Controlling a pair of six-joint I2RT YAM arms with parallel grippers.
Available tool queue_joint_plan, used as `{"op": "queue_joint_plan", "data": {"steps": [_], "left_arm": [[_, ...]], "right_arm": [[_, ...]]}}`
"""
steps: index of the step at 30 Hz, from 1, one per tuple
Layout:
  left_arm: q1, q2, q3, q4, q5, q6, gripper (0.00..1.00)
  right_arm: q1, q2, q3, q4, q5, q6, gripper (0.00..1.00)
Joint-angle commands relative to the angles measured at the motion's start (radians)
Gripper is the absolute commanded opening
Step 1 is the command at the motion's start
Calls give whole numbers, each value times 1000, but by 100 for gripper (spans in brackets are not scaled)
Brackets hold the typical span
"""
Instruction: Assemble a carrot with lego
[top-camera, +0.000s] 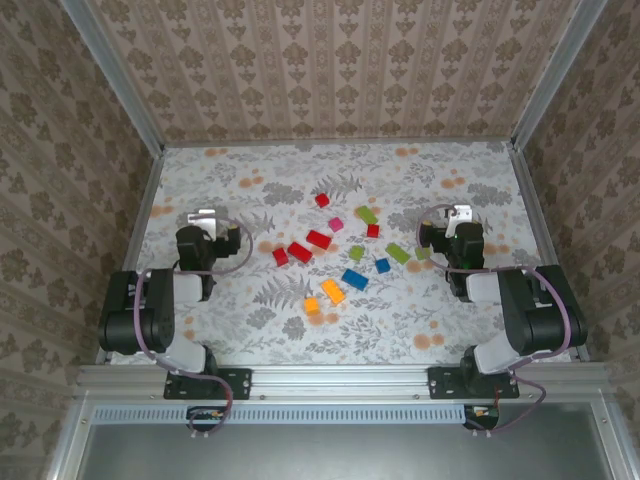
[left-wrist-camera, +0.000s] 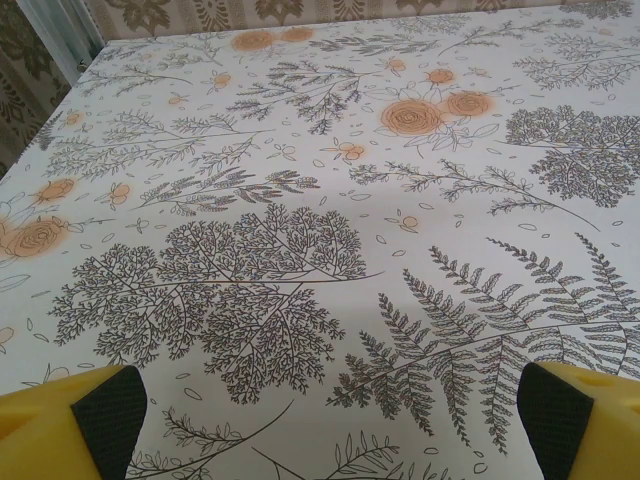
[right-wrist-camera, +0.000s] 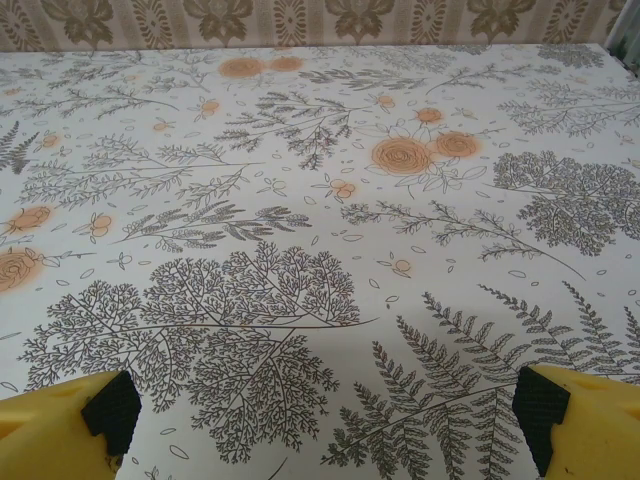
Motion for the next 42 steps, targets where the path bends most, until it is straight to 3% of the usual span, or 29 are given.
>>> {"op": "queue_joint_plan", "data": {"steps": [1,24,27,29,32,34,37,42], "left_arm": [[-2,10,19,36,0,31,100],[0,12,18,37,3,31,100],[-27,-14,32,-5,-63,38,100],[-48,-57,29,-31,-121,44,100],[-82,-127,16,-55,-220,54,100],[-136,-189,31,-118,-306,86,100],[-194,-287,79,-213,-378,58,100],[-175,-438,269,-637,-274,-80,100]], "right_arm": [[-4,10,21,29,17,12,100],[-4,9,21,28,18,12,100],[13,-7,23,17,100,20,100],[27,-46,49,-56,153,23,100],[60,-114,237,-477,324,97,100],[56,-108,403,-777,383,289,100],[46,-89,566,-1052,297,390,99],[65,-277,479,-1009,-10,396,82]]}}
